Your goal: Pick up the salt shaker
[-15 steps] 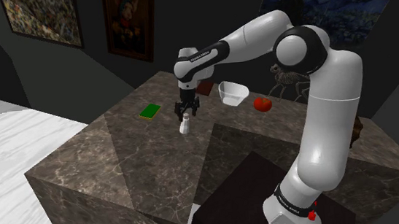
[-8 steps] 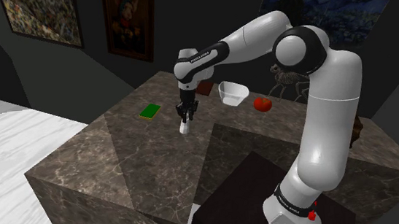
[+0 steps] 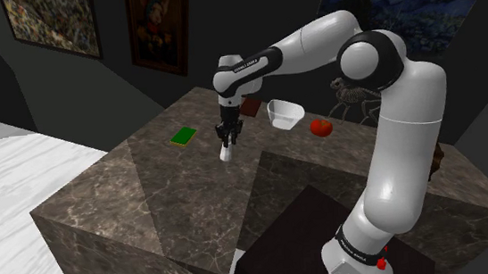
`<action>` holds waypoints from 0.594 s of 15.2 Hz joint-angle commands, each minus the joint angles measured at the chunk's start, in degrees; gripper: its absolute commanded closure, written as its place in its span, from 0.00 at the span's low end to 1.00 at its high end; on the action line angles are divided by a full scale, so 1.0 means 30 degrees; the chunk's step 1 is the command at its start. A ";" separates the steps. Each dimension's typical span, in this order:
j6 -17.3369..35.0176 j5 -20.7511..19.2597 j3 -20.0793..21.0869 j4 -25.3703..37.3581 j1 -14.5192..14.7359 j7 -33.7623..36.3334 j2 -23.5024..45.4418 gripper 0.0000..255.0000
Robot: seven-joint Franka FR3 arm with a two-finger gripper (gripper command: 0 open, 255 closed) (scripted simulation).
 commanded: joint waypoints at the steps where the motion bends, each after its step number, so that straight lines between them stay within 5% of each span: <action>1: -0.0455 -0.0035 -0.0017 0.0179 -0.0007 0.0020 -0.0274 1.00; 9: -0.2245 -0.0147 -0.0048 0.1060 0.0002 0.0164 -0.1190 1.00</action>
